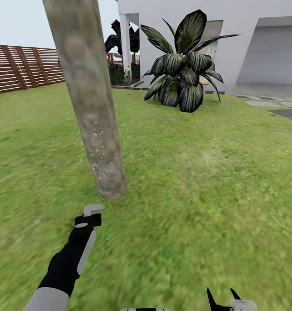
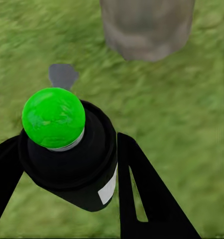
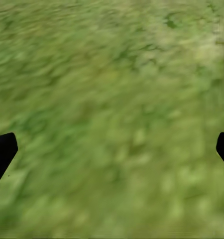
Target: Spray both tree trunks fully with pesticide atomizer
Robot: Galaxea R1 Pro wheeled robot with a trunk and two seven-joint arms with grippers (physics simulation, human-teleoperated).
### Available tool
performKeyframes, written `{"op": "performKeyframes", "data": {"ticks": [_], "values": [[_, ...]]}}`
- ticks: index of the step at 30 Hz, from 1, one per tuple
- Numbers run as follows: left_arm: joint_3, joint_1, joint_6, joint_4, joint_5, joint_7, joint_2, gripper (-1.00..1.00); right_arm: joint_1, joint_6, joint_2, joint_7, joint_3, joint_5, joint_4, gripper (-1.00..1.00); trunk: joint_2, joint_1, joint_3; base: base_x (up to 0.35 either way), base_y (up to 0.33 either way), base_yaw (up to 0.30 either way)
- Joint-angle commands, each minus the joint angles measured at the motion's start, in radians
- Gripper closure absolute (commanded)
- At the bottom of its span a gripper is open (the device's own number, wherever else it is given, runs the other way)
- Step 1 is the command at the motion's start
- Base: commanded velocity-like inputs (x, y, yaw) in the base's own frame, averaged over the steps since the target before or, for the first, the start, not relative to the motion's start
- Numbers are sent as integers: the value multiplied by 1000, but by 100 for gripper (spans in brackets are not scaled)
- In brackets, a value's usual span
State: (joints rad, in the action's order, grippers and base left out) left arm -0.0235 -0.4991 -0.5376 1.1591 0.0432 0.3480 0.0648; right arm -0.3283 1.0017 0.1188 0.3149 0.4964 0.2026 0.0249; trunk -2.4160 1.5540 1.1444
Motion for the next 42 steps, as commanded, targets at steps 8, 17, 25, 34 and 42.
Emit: {"op": "performKeyframes", "data": {"ticks": [8,17,25,34,42], "values": [[5,1,4,-24,4,0,-2,100,0,2,1,0,0,0,-1,-100,0,0,0,48,-270,20],[7,1,5,-15,5,0,-8,100,0,2,1,0,1,0,-2,-100,0,0,0,127,-257,261],[8,8,7,-19,6,-7,-9,100,0,2,1,0,1,0,-2,-100,0,0,0,-217,-165,92],[-42,44,119,-230,-18,-374,-141,100,0,2,1,0,-1,1,3,-100,0,0,0,-344,-6,0],[-80,32,423,-437,-98,-1164,-335,100,-66,-558,-62,53,-246,222,476,-100,0,0,0,-224,0,0]]}}
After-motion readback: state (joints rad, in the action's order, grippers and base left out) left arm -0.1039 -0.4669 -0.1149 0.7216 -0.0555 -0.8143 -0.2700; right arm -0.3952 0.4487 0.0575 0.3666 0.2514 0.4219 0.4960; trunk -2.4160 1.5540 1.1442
